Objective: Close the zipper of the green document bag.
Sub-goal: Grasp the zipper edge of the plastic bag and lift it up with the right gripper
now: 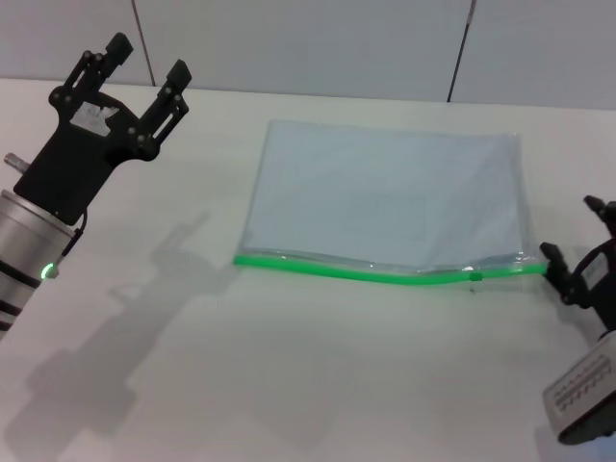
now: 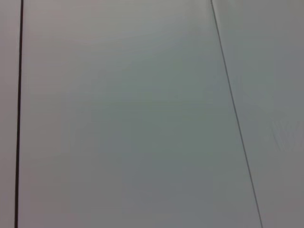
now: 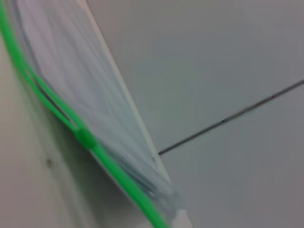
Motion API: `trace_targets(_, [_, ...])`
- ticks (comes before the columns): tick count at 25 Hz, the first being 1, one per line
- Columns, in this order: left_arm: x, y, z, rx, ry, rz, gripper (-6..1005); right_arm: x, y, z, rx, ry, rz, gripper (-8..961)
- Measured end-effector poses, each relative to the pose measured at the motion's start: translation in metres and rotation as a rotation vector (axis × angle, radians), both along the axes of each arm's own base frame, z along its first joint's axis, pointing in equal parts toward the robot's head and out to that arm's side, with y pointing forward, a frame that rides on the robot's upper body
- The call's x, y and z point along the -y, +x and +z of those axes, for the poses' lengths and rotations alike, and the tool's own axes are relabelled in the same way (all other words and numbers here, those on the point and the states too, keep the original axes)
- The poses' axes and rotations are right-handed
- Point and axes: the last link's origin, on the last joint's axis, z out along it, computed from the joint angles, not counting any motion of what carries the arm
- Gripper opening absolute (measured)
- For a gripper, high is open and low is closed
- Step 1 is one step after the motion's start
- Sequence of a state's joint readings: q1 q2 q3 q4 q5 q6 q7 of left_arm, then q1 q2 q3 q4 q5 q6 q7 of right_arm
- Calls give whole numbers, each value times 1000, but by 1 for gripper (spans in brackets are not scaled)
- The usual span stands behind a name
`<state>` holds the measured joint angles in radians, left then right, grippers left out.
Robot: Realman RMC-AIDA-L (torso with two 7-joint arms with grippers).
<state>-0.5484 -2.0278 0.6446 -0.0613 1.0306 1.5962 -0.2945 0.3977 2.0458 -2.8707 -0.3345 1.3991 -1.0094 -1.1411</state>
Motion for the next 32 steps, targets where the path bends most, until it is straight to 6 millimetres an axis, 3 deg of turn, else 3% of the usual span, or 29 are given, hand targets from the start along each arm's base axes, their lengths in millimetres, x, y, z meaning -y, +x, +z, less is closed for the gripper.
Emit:
trace_targets(8, [0,-1,0,-3,-2,9,685,4,-21,-18,57,-37,61,848])
trace_targets(17, [-1,-1,-1,-3,-2,10,678,1,-30,-27,107,-77,89,847])
trace_targets(32, [-1,-1,-1,-2,-3,9,665,-7,-42,-38,129,-136,110,748])
